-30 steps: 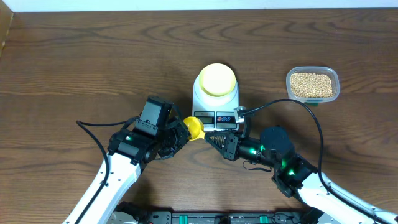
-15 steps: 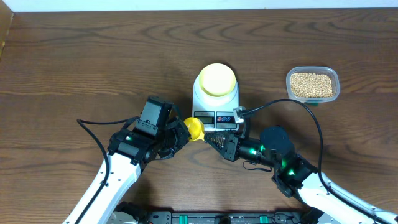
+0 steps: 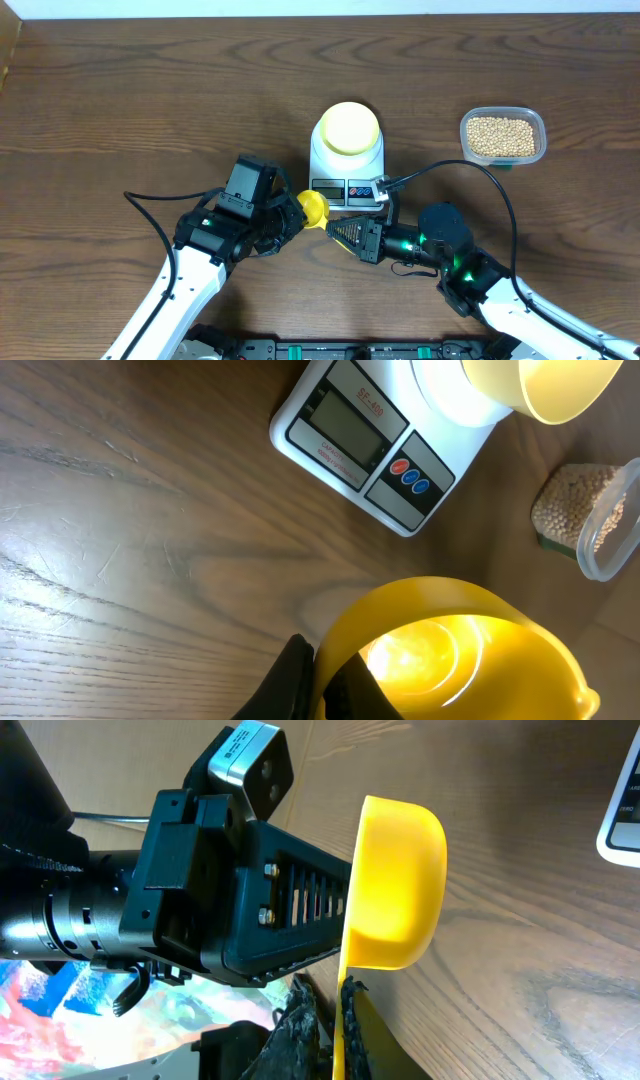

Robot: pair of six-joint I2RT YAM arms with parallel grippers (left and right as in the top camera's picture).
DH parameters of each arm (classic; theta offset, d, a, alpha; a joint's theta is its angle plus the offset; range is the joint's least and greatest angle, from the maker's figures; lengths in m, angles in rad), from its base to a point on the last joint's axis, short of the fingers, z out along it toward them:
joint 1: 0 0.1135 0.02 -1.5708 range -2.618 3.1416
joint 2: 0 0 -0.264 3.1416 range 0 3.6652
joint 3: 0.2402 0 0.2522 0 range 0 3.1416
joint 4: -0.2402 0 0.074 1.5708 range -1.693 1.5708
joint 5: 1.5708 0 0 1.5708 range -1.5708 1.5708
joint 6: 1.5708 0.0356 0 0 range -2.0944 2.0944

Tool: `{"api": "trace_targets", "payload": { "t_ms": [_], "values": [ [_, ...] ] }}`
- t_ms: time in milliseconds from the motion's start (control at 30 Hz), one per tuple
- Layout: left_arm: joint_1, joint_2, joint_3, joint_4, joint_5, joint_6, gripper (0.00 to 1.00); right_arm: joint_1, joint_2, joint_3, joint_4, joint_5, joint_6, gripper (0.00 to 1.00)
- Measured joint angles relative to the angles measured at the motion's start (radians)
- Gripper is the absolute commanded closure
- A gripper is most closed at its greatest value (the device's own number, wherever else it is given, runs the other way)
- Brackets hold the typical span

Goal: Scoop item into bowl and weigh 50g on scale
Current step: 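Close the right gripper on the scoop handle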

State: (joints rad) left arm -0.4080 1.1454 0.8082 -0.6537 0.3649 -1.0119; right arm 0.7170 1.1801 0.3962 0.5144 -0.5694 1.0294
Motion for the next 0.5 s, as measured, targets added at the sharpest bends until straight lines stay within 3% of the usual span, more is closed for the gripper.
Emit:
{"api": "trace_targets", "payload": {
  "t_ms": [133, 233, 500],
  "values": [
    [0.000, 0.000, 0.000, 0.003, -0.008, -0.041, 0.93, 0.000, 0.000, 0.000, 0.003, -0.014, -0.003, 0.59],
    [0.000, 0.000, 0.000, 0.007, -0.050, -0.115, 0.93, 0.000, 0.000, 0.000, 0.003, -0.001, -0.003, 0.57],
    [0.000, 0.000, 0.000, 0.006, -0.083, -0.190, 0.93, 0.000, 0.000, 0.000, 0.003, 0.029, 0.011, 0.68]
  ]
}}
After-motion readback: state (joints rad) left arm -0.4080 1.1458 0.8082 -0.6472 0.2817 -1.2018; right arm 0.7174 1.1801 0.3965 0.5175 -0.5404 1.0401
